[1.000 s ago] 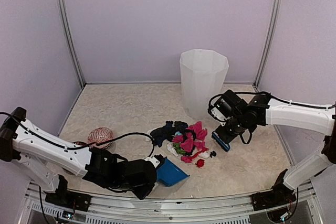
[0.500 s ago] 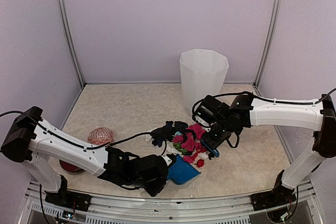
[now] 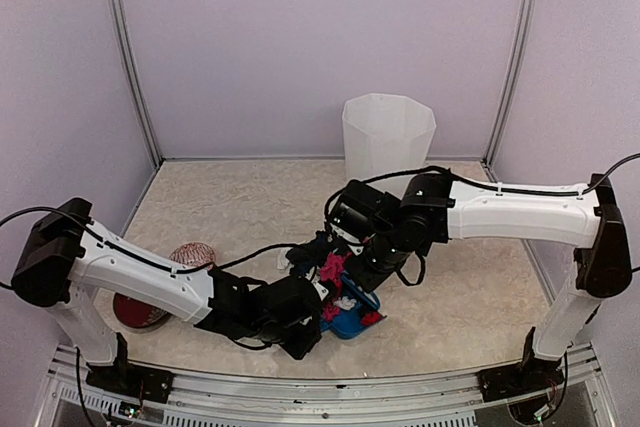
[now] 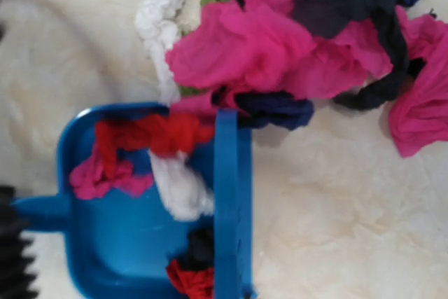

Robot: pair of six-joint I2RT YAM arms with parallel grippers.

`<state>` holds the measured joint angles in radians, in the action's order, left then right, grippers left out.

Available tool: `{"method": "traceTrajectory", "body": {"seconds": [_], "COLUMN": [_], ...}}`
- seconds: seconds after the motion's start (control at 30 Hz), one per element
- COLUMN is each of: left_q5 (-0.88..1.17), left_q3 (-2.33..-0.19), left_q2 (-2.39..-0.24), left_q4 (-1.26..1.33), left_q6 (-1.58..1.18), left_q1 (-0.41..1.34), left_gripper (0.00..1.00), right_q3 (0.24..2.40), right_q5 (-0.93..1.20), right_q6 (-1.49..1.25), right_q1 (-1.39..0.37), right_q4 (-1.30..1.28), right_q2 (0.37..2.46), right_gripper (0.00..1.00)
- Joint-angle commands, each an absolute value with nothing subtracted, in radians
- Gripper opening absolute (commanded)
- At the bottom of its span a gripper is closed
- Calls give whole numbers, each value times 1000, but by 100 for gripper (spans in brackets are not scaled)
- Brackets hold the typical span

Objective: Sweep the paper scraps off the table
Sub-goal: Sweep the paper scraps into the dustpan.

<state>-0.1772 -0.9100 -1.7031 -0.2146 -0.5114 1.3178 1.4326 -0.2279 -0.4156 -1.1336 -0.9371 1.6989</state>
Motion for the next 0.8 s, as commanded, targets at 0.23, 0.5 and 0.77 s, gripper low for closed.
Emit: {"method": "traceTrajectory", "body": {"seconds": [0.23, 0.5, 0.77], "left_q5": [-181, -183, -201], "left_q3": [-830, -788, -797], "left_q2": [-1691, -1646, -1639], "left_q4": [-179, -189, -221], "left_q6": [-566, -596, -604], "left_q1": [1255, 1253, 1254], "left_gripper": [0, 0, 0], "right_q3": [1491, 1525, 1402], "right_q5": [-302, -522, -548], "right_q6": [-501, -430, -296], "right_q1": [-1149, -1118, -1010], "right_q4": [-1053, -1084, -864], "right_q2": [1663, 1674, 1667], "right_gripper": [0, 0, 0]}}
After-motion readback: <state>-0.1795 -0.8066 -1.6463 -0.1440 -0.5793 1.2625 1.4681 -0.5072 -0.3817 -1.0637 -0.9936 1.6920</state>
